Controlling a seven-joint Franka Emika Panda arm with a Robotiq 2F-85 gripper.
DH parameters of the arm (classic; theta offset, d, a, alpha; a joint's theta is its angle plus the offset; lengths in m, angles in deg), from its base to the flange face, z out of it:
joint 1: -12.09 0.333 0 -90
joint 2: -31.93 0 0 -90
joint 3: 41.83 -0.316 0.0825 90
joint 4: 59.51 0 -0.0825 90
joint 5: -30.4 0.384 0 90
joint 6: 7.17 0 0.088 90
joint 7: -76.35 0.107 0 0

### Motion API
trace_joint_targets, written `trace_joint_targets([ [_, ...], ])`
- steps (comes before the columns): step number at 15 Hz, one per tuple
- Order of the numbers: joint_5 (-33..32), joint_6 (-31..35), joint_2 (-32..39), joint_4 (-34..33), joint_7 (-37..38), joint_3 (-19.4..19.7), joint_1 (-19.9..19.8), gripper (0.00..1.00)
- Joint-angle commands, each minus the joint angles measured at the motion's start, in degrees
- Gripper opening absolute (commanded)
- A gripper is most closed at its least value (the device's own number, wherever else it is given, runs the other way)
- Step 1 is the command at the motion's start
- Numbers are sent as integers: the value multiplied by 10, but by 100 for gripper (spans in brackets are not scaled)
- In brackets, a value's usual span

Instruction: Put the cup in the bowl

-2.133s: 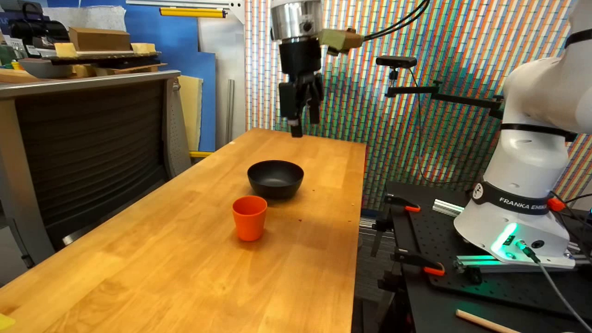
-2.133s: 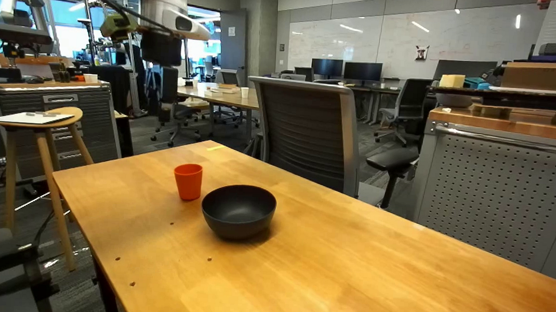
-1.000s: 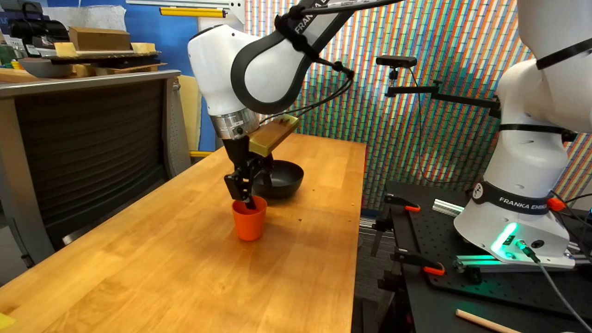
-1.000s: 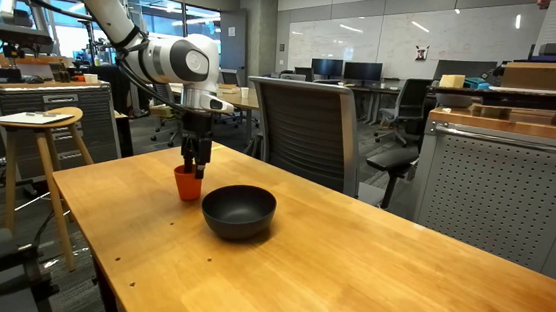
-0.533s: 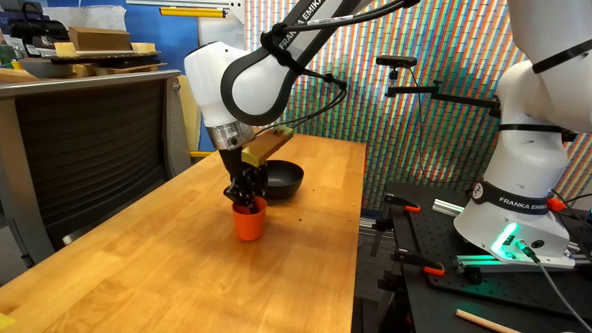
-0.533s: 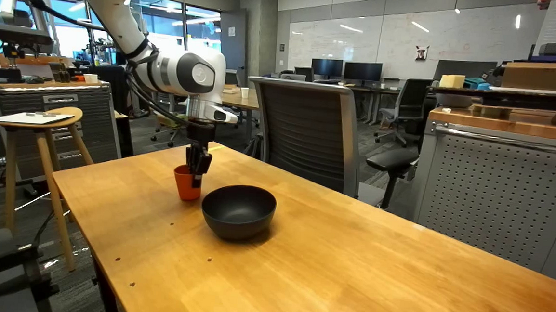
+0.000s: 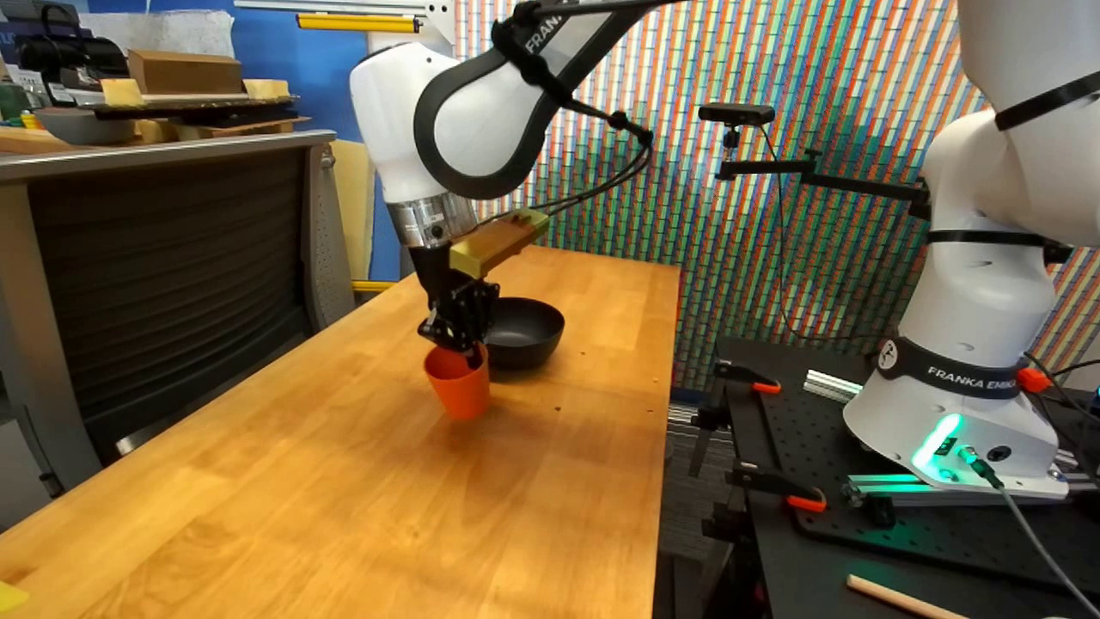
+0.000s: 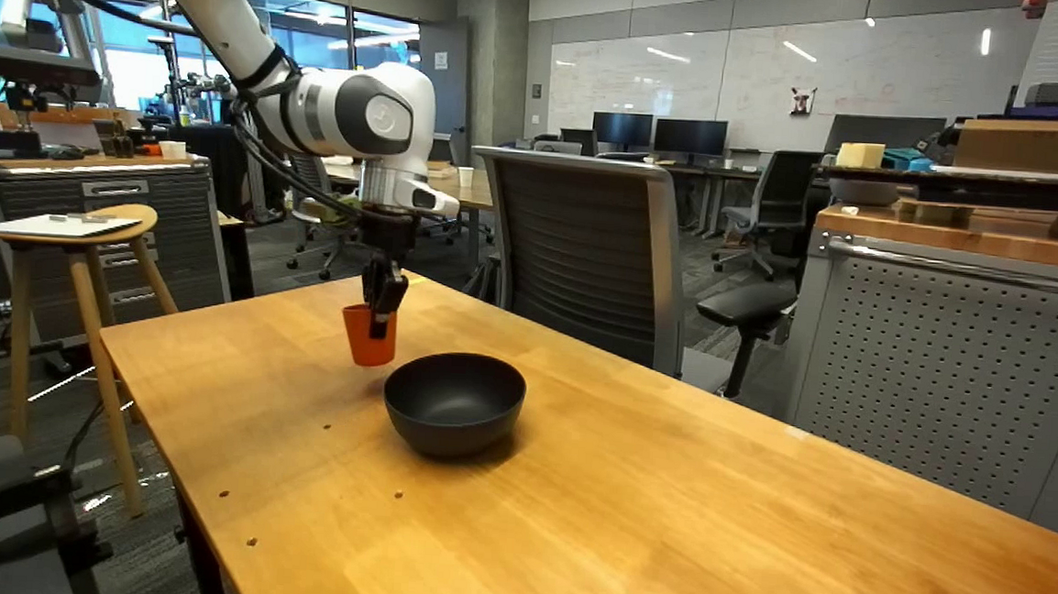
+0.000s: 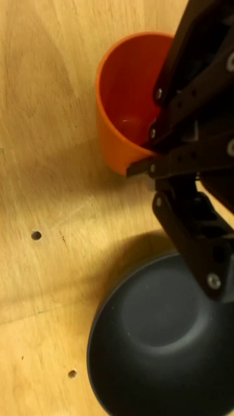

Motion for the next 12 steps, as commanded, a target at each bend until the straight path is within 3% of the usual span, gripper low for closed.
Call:
trace_joint_targets([
  [1, -8, -14, -116, 62, 13, 26, 1, 1],
  [6, -72, -5, -192, 120, 98, 71, -26, 1],
  [12, -24, 3, -143, 128, 85, 74, -79, 1],
])
